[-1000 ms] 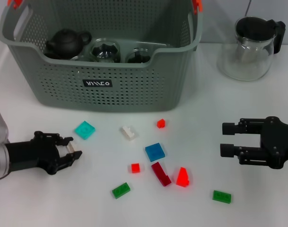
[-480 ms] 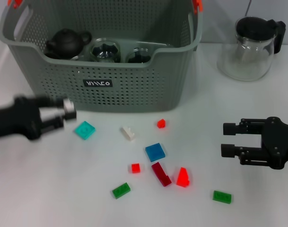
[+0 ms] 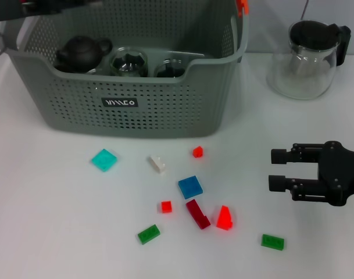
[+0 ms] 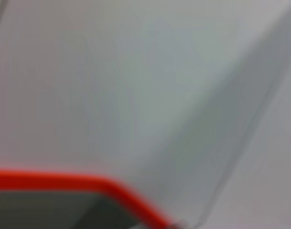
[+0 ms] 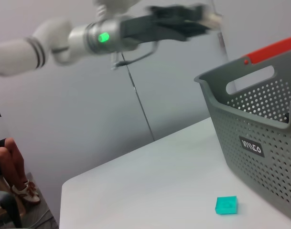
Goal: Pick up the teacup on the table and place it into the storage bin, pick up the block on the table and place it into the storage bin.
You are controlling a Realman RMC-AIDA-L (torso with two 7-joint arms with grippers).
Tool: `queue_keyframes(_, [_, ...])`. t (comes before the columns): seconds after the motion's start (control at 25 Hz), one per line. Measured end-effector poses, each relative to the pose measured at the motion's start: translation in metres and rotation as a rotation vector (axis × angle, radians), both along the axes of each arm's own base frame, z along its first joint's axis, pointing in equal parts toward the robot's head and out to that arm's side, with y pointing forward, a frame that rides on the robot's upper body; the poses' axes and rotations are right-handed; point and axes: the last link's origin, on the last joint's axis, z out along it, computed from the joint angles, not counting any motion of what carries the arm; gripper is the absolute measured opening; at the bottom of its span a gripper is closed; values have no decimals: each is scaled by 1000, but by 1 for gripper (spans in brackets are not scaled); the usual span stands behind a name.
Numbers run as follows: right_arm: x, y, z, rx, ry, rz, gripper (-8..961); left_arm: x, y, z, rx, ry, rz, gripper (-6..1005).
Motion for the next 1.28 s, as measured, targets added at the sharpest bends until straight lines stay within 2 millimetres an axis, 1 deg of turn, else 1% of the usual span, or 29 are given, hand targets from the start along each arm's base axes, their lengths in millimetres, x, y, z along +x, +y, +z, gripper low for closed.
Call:
queue_keyframes(0.04, [0,0,0,1,1,2,655,3,9,-4,-6,54,30,414])
queue_keyframes(0.08, [0,0,0,3,1,3,655,7,23,-9,-10,139,65,414])
queue_keyframes(0.16, [-1,0,0,7,3,8,655,13,42,-19,-18,292,130,414])
queue_keyframes(0.2, [0,0,0,8,3,9,655,15,47,-23,-20,340,149,415])
queue_keyframes(0.36, [0,1,-1,7,6,4,656,27,67,-47,-23,536,223,415])
queue_keyframes(0.52, [-2,3,-3,8,6,5,656,35,78,-64,-12,602,248,416])
queue_keyframes(0.68, [-4,4,-3,6,7,8,655,39,81,-67,7,599,273,417])
queue_keyframes(0.76, [-4,5,-3,5,8,8,655,42,79,-63,17,560,264,417])
queue_keyframes(0.88, [-4,4,-3,5,8,8,655,44,67,-53,22,464,228,418])
queue_keyframes(1.0, [-4,4,-3,4,9,7,655,46,52,-41,15,342,162,602])
queue_keyframes(1.08, [-5,4,-3,3,9,7,656,45,35,-28,7,198,79,631])
queue_keyframes(1.12, [-5,4,-3,3,10,7,656,43,22,-19,6,105,16,645])
queue_keyframes(1.16, [-5,4,-3,2,10,7,656,40,15,-13,14,45,-18,660])
queue_keyframes(1.2, [-5,4,-3,2,10,7,656,35,4,-7,26,-26,-59,674])
queue_keyframes(1.24, [-5,4,-3,2,10,7,656,25,-9,2,59,-122,-100,673])
queue_keyframes(1.28, [-5,4,-3,2,10,7,656,21,-18,6,79,-175,-135,672])
